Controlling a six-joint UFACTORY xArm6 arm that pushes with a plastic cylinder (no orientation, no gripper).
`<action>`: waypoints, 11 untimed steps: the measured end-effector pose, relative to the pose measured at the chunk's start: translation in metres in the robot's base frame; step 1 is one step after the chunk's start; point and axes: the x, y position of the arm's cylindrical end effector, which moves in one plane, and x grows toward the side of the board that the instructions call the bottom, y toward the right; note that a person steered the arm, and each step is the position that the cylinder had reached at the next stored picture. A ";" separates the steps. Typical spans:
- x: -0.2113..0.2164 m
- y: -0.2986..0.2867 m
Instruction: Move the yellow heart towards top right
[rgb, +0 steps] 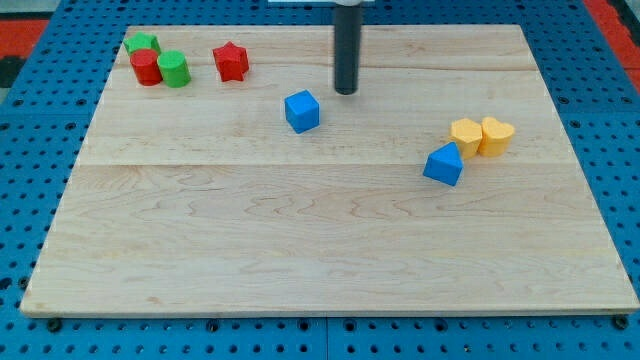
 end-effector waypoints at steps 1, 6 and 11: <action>0.008 0.089; 0.111 0.235; 0.001 0.119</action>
